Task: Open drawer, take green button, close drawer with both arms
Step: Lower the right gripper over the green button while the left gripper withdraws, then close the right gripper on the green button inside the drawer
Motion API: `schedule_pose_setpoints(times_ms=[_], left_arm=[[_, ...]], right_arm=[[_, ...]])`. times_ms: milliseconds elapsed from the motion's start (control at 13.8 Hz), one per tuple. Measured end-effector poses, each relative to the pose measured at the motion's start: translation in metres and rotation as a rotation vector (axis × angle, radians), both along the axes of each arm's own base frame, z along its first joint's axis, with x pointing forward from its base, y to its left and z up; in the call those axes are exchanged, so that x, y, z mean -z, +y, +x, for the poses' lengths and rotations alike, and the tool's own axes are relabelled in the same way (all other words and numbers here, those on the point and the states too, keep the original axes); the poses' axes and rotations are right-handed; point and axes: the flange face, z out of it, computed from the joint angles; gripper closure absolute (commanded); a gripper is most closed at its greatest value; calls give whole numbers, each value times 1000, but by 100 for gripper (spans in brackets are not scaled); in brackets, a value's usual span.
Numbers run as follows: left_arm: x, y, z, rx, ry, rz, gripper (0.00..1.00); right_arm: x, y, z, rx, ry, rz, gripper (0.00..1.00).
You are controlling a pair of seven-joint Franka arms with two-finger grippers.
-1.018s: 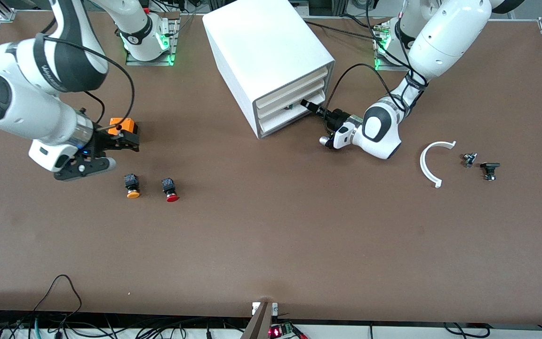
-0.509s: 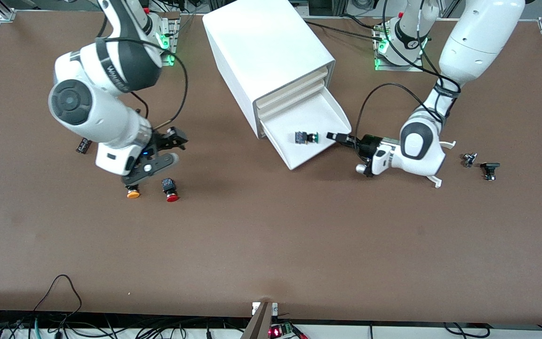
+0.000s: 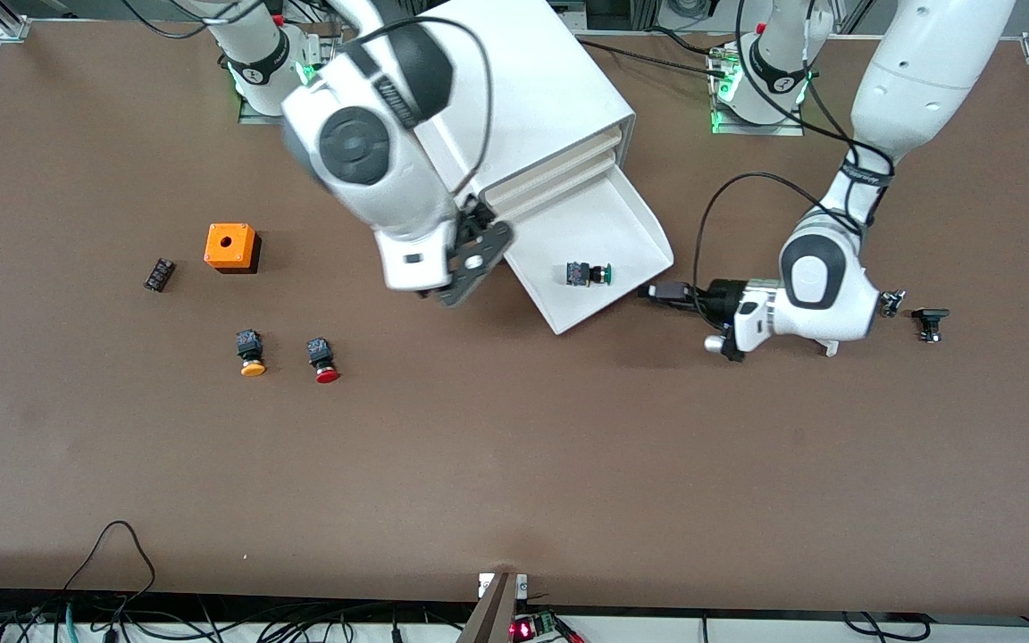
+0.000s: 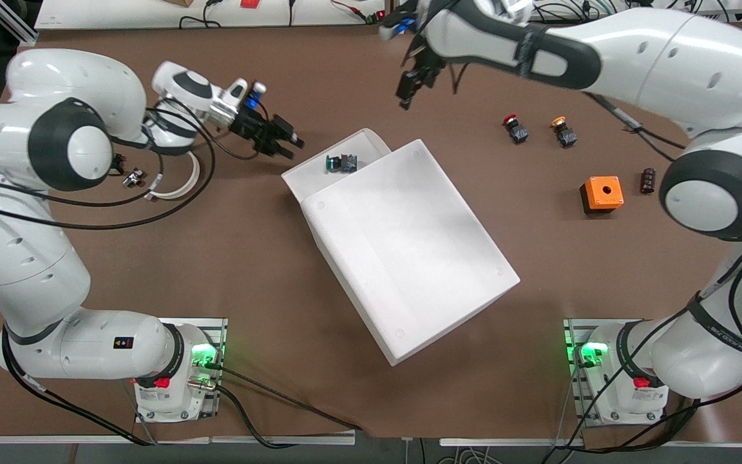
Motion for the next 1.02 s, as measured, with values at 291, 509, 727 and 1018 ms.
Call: schedule_pose_setpoints(times_ms=[291, 509, 727, 1018], left_arm=[[-143, 91, 25, -14, -269, 156, 0], [-250, 116, 2, 173, -388, 416, 0], [-353, 126, -28, 215, -319, 677, 0], [-408, 109, -35, 156, -244, 918, 0]], right_arm=[[36, 70, -26, -110, -47, 51, 0], [69, 104, -45, -202, -115, 53, 0], [99, 112, -50, -305, -118, 42, 0], [137, 114, -52, -393, -127, -12, 0]])
